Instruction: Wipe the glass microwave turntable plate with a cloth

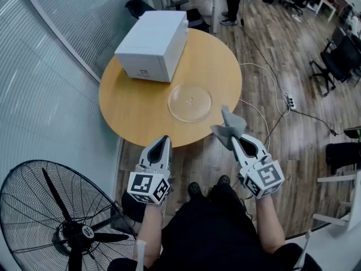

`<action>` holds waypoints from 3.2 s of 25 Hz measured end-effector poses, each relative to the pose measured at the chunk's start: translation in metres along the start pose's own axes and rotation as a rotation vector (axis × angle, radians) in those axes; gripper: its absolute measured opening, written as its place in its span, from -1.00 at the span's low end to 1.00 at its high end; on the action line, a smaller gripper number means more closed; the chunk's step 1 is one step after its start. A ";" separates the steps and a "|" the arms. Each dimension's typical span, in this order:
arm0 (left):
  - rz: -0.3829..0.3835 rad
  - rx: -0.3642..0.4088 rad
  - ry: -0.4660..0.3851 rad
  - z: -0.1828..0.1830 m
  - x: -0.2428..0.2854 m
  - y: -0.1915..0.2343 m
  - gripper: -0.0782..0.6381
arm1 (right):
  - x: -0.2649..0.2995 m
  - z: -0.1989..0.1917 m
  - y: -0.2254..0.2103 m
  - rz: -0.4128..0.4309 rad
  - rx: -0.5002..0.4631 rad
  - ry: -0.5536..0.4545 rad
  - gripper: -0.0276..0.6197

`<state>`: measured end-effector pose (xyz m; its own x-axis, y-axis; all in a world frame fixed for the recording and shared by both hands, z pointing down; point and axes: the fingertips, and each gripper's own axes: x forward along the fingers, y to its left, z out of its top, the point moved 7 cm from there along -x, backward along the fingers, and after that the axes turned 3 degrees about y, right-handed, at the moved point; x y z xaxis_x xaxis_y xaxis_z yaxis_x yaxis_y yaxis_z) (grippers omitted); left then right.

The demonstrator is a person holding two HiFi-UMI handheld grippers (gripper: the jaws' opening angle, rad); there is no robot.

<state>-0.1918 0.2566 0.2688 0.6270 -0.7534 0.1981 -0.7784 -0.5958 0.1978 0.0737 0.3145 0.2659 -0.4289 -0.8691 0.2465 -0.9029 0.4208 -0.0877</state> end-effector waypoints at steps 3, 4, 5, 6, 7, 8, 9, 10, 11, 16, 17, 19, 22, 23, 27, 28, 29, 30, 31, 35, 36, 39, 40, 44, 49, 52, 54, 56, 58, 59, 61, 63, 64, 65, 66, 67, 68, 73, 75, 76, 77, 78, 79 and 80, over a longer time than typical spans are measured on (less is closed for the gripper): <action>-0.019 0.002 -0.005 0.001 0.001 0.000 -0.79 | 0.000 0.001 0.002 -0.004 -0.010 0.000 -0.86; -0.023 0.004 -0.006 0.001 0.001 0.000 -0.79 | 0.001 0.002 0.003 -0.005 -0.011 -0.001 -0.86; -0.026 0.006 -0.006 0.001 0.001 0.001 -0.79 | 0.001 0.002 0.004 -0.009 -0.005 -0.006 -0.86; -0.029 0.008 -0.005 0.001 0.001 0.001 -0.79 | 0.001 0.003 0.004 -0.015 0.009 -0.016 -0.86; -0.032 0.007 -0.004 0.001 0.001 0.002 -0.79 | 0.001 0.003 0.004 -0.019 0.031 -0.029 -0.85; -0.036 0.006 -0.001 0.000 0.001 0.002 -0.79 | 0.001 0.002 0.005 -0.019 0.055 -0.041 -0.85; -0.040 0.005 0.002 -0.001 0.001 0.002 -0.79 | 0.000 0.001 0.005 -0.017 0.073 -0.049 -0.85; -0.044 0.006 0.006 -0.001 0.001 0.001 -0.79 | 0.000 0.000 0.006 -0.016 0.083 -0.049 -0.85; -0.048 0.007 0.010 -0.002 0.002 0.001 -0.79 | 0.000 -0.001 0.006 -0.018 0.085 -0.042 -0.84; -0.059 0.008 0.032 -0.007 0.009 0.001 -0.79 | 0.001 -0.011 0.002 -0.034 0.097 -0.009 -0.84; -0.058 0.008 0.038 -0.008 0.012 0.001 -0.79 | 0.002 -0.012 0.000 -0.035 0.098 -0.004 -0.84; -0.055 0.006 0.048 -0.010 0.018 0.001 -0.79 | 0.005 -0.014 -0.006 -0.032 0.097 0.009 -0.84; -0.062 0.002 0.045 -0.010 0.030 0.000 -0.79 | 0.015 -0.015 -0.018 -0.017 0.097 0.025 -0.84; -0.061 0.003 0.043 -0.009 0.035 0.001 -0.79 | 0.019 -0.015 -0.023 -0.010 0.099 0.027 -0.84; -0.023 0.001 0.050 -0.007 0.059 0.008 -0.79 | 0.044 -0.015 -0.047 0.021 0.099 0.034 -0.84; -0.010 0.001 0.054 -0.006 0.065 0.010 -0.79 | 0.052 -0.014 -0.054 0.029 0.101 0.039 -0.84; 0.004 0.001 0.057 -0.004 0.071 0.013 -0.79 | 0.060 -0.012 -0.062 0.037 0.103 0.044 -0.84; 0.019 0.002 0.060 -0.002 0.077 0.015 -0.79 | 0.067 -0.010 -0.069 0.048 0.103 0.048 -0.84; 0.034 0.002 0.063 0.000 0.083 0.017 -0.79 | 0.075 -0.007 -0.077 0.062 0.103 0.050 -0.84; 0.082 -0.010 0.077 0.006 0.111 0.021 -0.79 | 0.102 0.003 -0.107 0.111 0.100 0.053 -0.84; 0.092 -0.018 0.082 0.005 0.118 0.021 -0.79 | 0.108 0.004 -0.114 0.125 0.098 0.056 -0.84; 0.128 -0.051 0.097 0.001 0.134 0.022 -0.79 | 0.125 0.003 -0.134 0.164 0.102 0.079 -0.84; 0.143 -0.063 0.100 0.000 0.139 0.023 -0.79 | 0.130 0.003 -0.140 0.177 0.105 0.090 -0.84; 0.197 -0.093 0.127 -0.008 0.160 0.024 -0.79 | 0.153 -0.002 -0.164 0.229 0.107 0.126 -0.84; 0.260 -0.174 0.146 -0.027 0.175 0.022 -0.79 | 0.177 -0.012 -0.185 0.292 0.104 0.186 -0.84; 0.304 -0.226 0.162 -0.040 0.177 0.020 -0.79 | 0.186 -0.020 -0.190 0.335 0.099 0.220 -0.84; 0.324 -0.257 0.174 -0.048 0.176 0.020 -0.79 | 0.190 -0.027 -0.191 0.356 0.101 0.241 -0.84; 0.348 -0.280 0.191 -0.056 0.174 0.019 -0.79 | 0.193 -0.034 -0.193 0.366 0.108 0.266 -0.84; 0.372 -0.301 0.210 -0.063 0.172 0.019 -0.79 | 0.197 -0.041 -0.194 0.375 0.118 0.289 -0.84; 0.380 -0.314 0.217 -0.066 0.172 0.021 -0.79 | 0.200 -0.044 -0.194 0.380 0.124 0.298 -0.84; 0.389 -0.337 0.229 -0.073 0.175 0.025 -0.79 | 0.206 -0.049 -0.194 0.391 0.131 0.319 -0.84; 0.395 -0.348 0.246 -0.080 0.177 0.029 -0.79 | 0.210 -0.056 -0.189 0.403 0.131 0.345 -0.84; 0.399 -0.353 0.253 -0.084 0.178 0.032 -0.79 | 0.211 -0.059 -0.186 0.410 0.128 0.358 -0.84; 0.403 -0.359 0.259 -0.088 0.178 0.036 -0.79 | 0.213 -0.061 -0.183 0.416 0.124 0.368 -0.84; 0.406 -0.368 0.265 -0.093 0.179 0.040 -0.79 | 0.214 -0.063 -0.180 0.420 0.119 0.377 -0.84; 0.409 -0.378 0.270 -0.097 0.180 0.045 -0.79 | 0.216 -0.065 -0.179 0.420 0.115 0.384 -0.84; 0.411 -0.386 0.276 -0.101 0.181 0.050 -0.79 | 0.218 -0.066 -0.178 0.418 0.111 0.392 -0.84; 0.417 -0.411 0.306 -0.119 0.187 0.081 -0.79 | 0.236 -0.066 -0.176 0.386 0.073 0.427 -0.84; 0.412 -0.426 0.321 -0.126 0.190 0.092 -0.78 | 0.244 -0.063 -0.177 0.367 0.058 0.436 -0.84; 0.409 -0.431 0.331 -0.129 0.192 0.098 -0.77 | 0.248 -0.062 -0.178 0.357 0.054 0.440 -0.84; 0.405 -0.435 0.341 -0.132 0.195 0.105 -0.76 | 0.252 -0.062 -0.178 0.347 0.051 0.445 -0.84; 0.400 -0.439 0.350 -0.135 0.198 0.112 -0.74 | 0.256 -0.062 -0.178 0.338 0.047 0.452 -0.84; 0.393 -0.445 0.359 -0.137 0.202 0.119 -0.71 | 0.260 -0.063 -0.177 0.330 0.040 0.462 -0.84; 0.384 -0.452 0.366 -0.140 0.206 0.126 -0.68 | 0.265 -0.064 -0.177 0.322 0.031 0.474 -0.84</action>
<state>-0.1562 0.0659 0.4692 0.3419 -0.6980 0.6292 -0.9076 -0.0717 0.4137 0.1216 0.0265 0.4090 -0.6298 -0.4833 0.6081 -0.7321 0.6309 -0.2568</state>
